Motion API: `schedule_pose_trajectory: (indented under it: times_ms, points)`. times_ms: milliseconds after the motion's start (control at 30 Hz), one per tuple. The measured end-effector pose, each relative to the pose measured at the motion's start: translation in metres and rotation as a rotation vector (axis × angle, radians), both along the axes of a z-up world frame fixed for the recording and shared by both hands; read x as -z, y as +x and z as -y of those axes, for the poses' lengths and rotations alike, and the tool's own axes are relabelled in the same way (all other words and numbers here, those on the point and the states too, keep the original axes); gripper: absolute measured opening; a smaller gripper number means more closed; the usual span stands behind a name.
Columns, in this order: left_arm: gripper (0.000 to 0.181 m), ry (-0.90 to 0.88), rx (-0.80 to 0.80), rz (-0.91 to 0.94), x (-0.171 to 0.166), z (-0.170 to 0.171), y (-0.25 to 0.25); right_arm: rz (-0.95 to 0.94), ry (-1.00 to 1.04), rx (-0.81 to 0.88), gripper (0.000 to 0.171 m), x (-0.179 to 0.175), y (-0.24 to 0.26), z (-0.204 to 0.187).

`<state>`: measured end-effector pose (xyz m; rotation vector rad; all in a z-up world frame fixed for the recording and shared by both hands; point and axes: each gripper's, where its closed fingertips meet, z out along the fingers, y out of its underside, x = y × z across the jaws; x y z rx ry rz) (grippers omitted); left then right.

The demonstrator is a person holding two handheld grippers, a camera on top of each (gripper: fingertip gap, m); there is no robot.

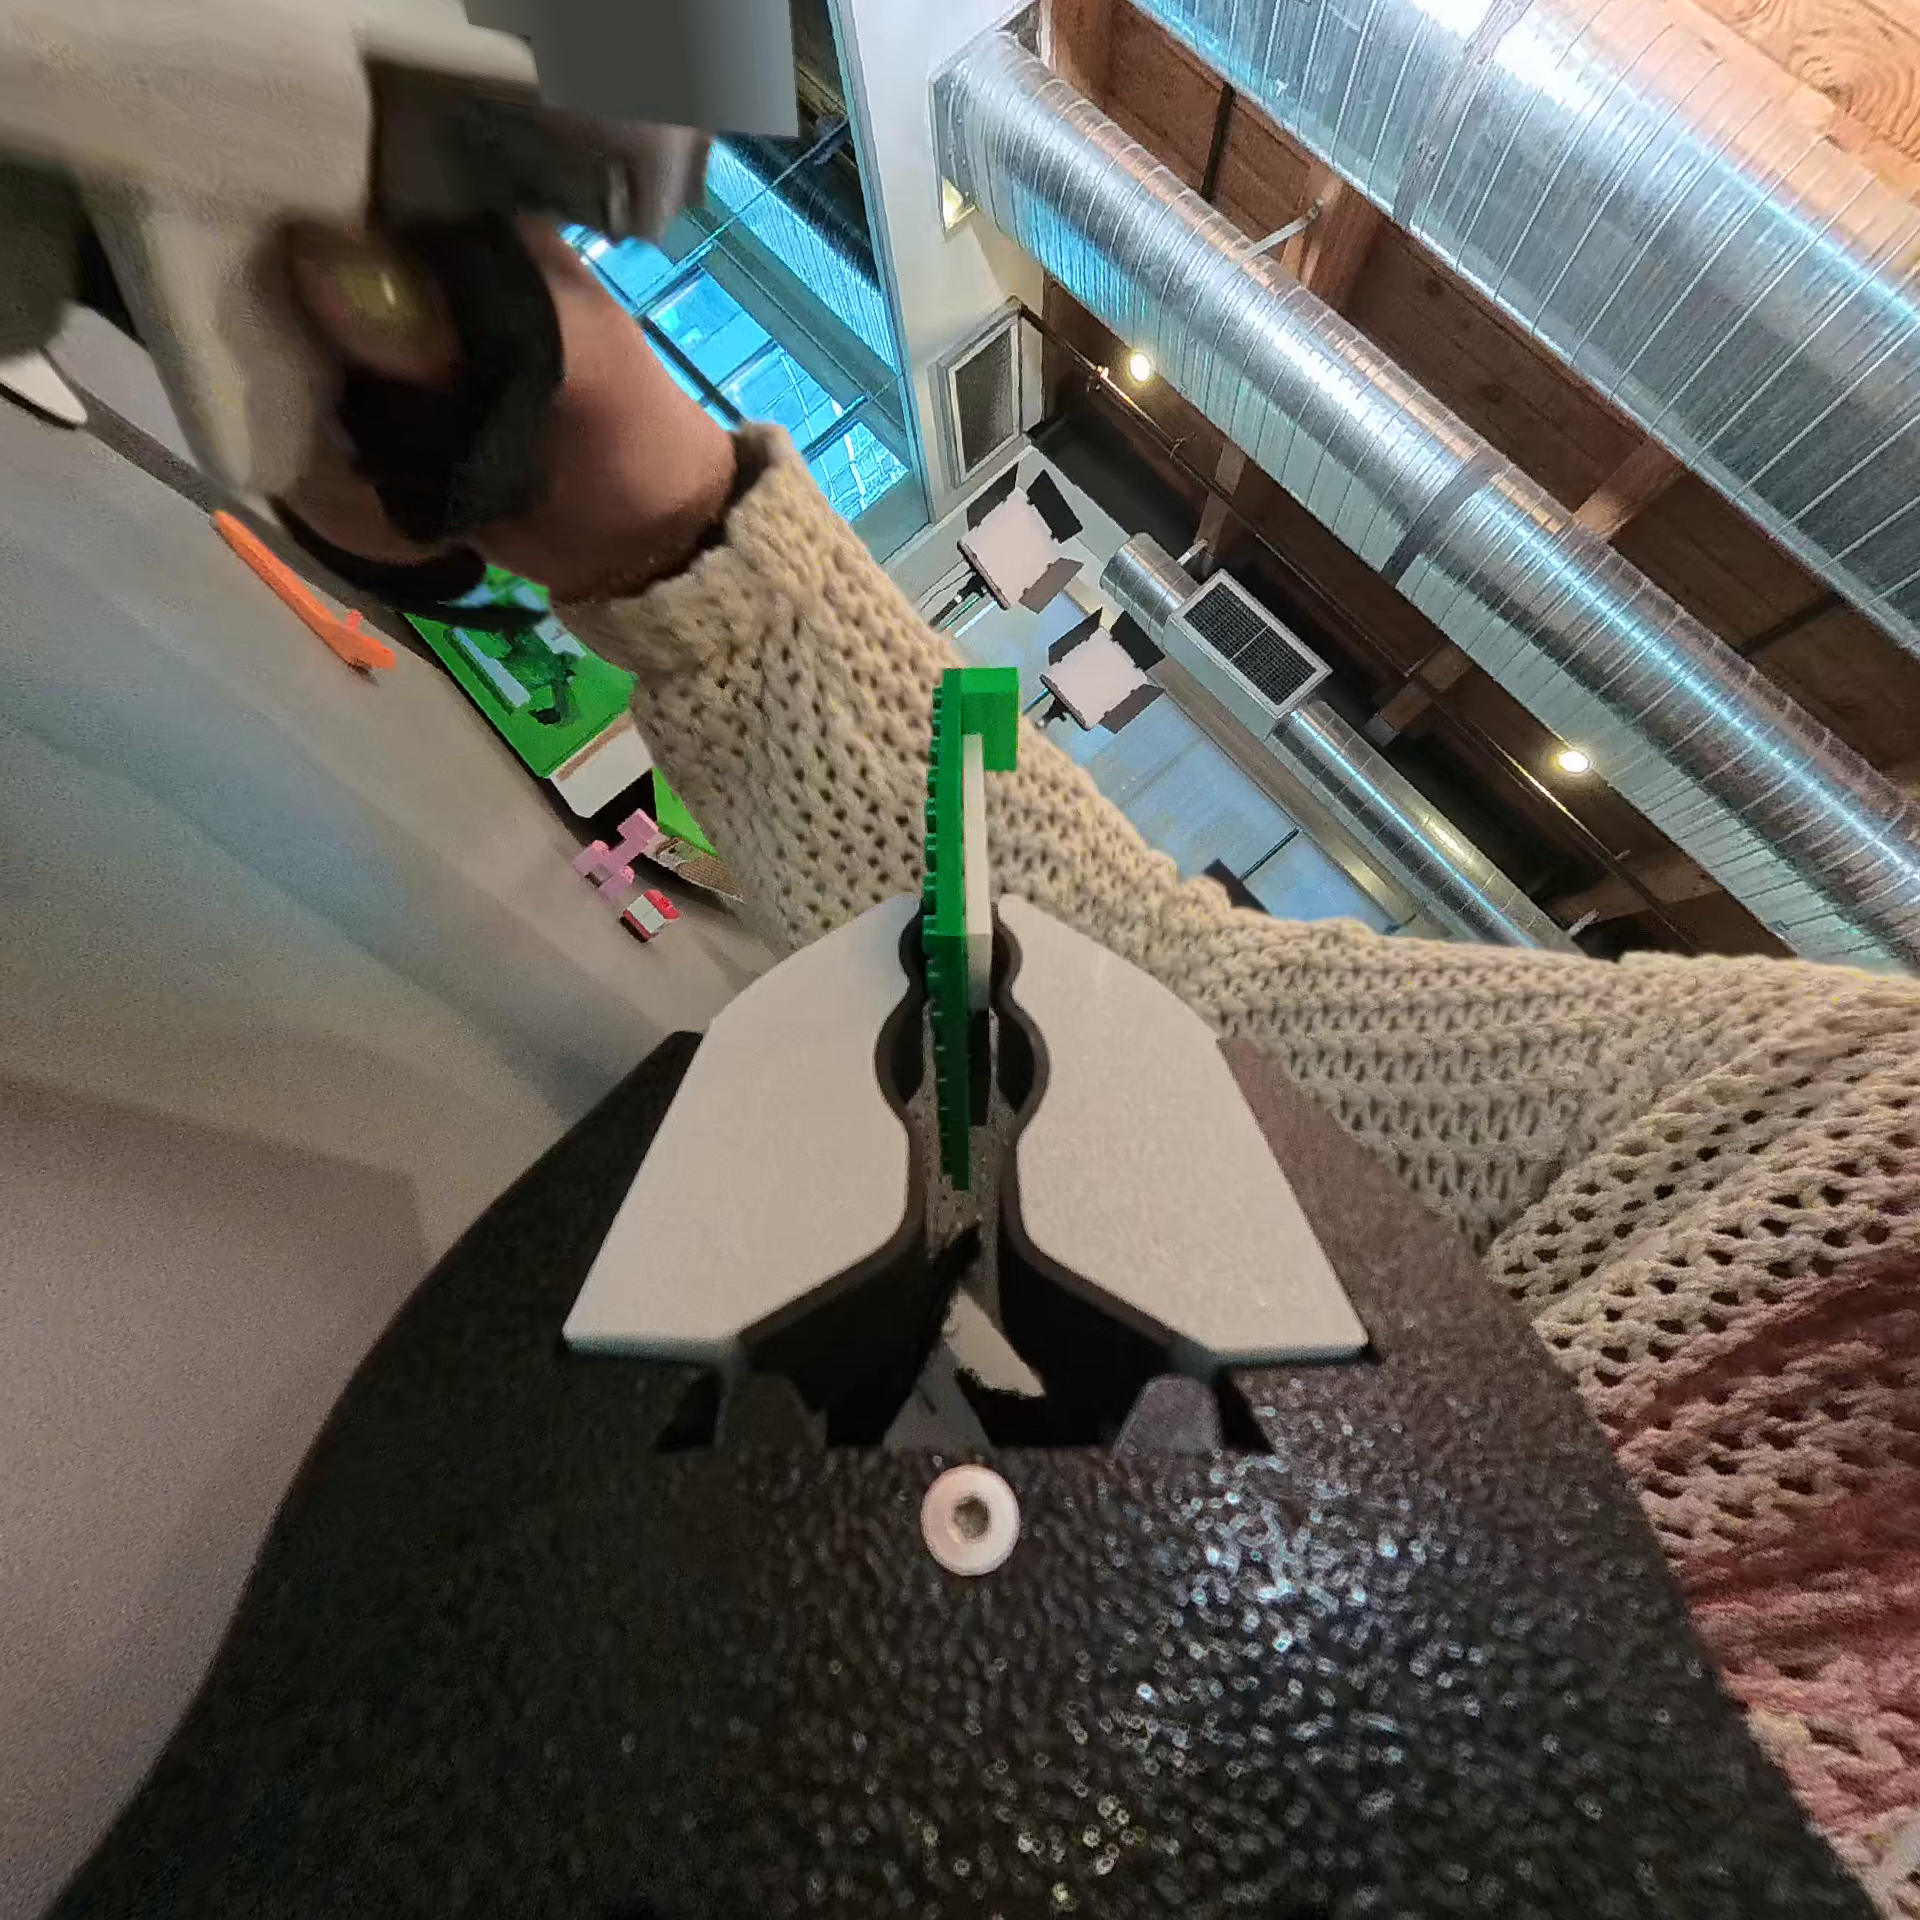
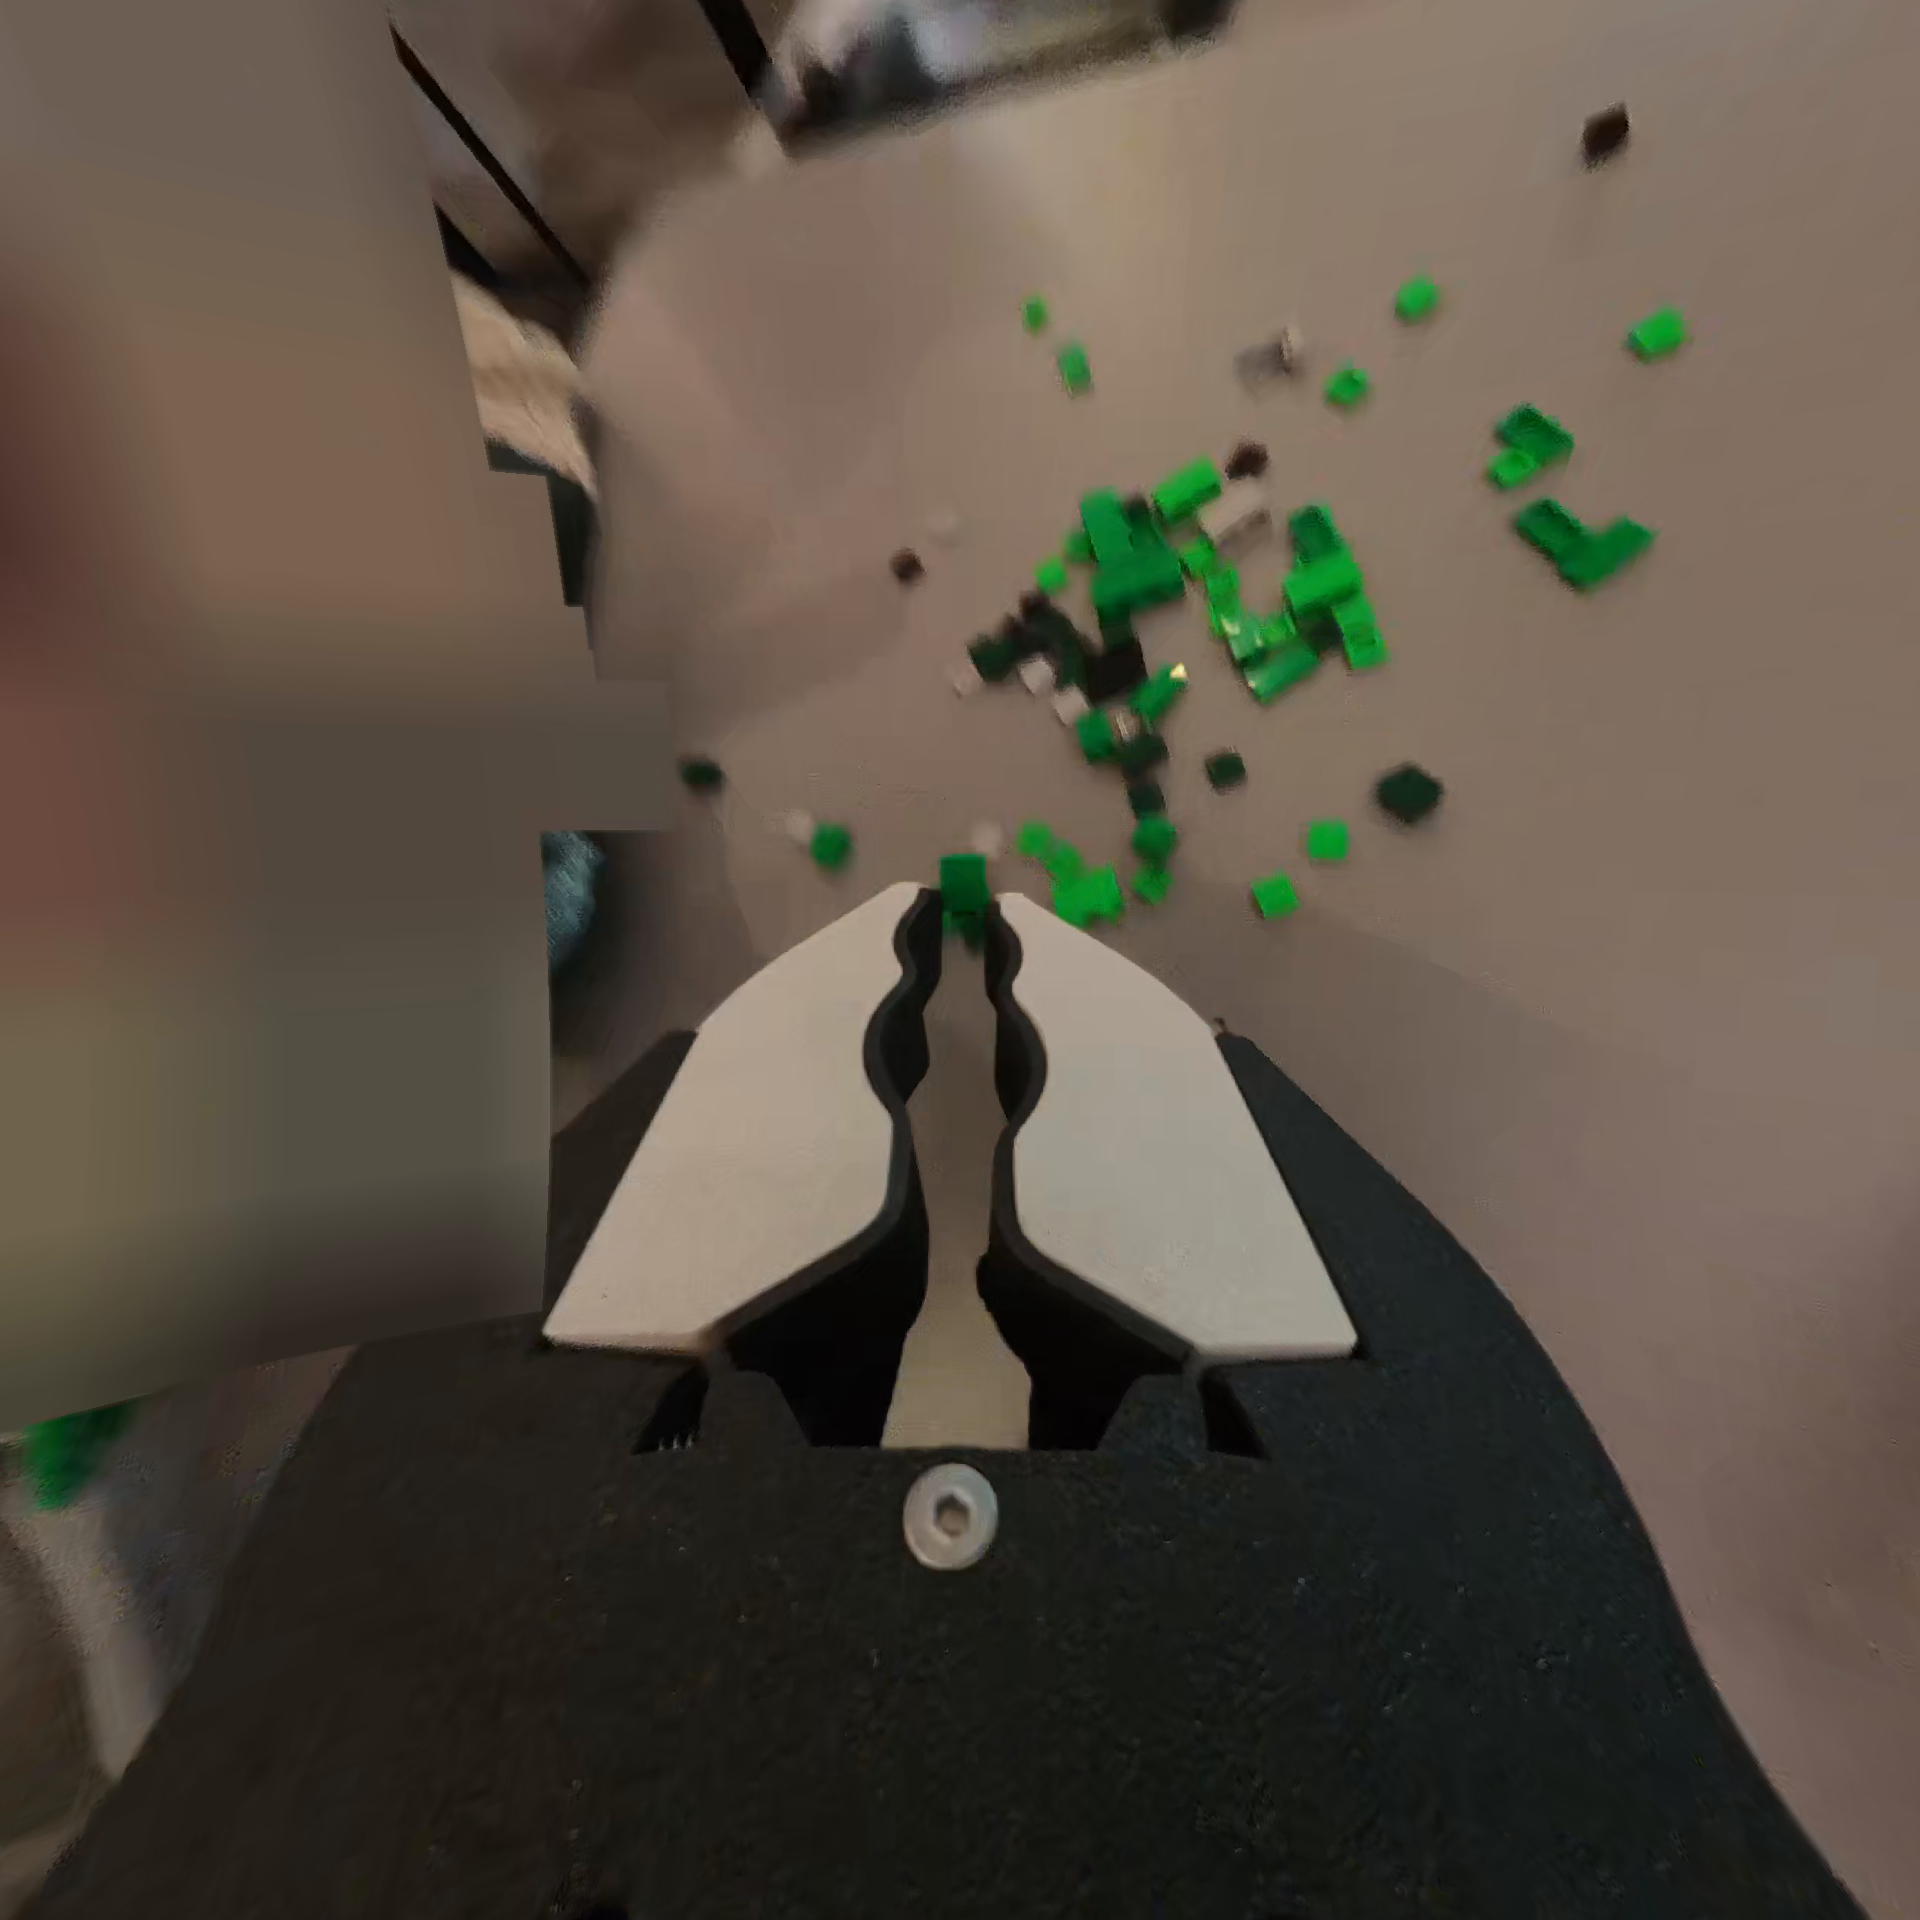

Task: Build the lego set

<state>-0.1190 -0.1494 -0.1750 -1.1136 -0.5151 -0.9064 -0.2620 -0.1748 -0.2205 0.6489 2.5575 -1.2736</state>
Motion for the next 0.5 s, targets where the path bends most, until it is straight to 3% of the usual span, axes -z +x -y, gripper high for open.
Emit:
schedule_pose_trajectory:
  times_ms: [33,100,300,500]
  points:
    - [0.008,0.000,0.000,0.001,0.000,0.000,0.000,-0.063,0.068,-0.024,0.007,0.005,0.008,-0.006]
    - [0.008,0.000,0.000,0.002,0.000,0.000,0.000,-0.103,0.119,-0.055,0.007,0.009,0.029,-0.012]
    - [0.008,-0.003,0.005,-0.003,0.000,-0.001,0.000,-0.138,0.561,-0.103,0.007,0.046,0.074,-0.080]
    - [0.008,-0.003,0.007,0.000,0.001,-0.001,0.000,-0.063,0.623,-0.120,0.009,0.061,0.094,-0.091]
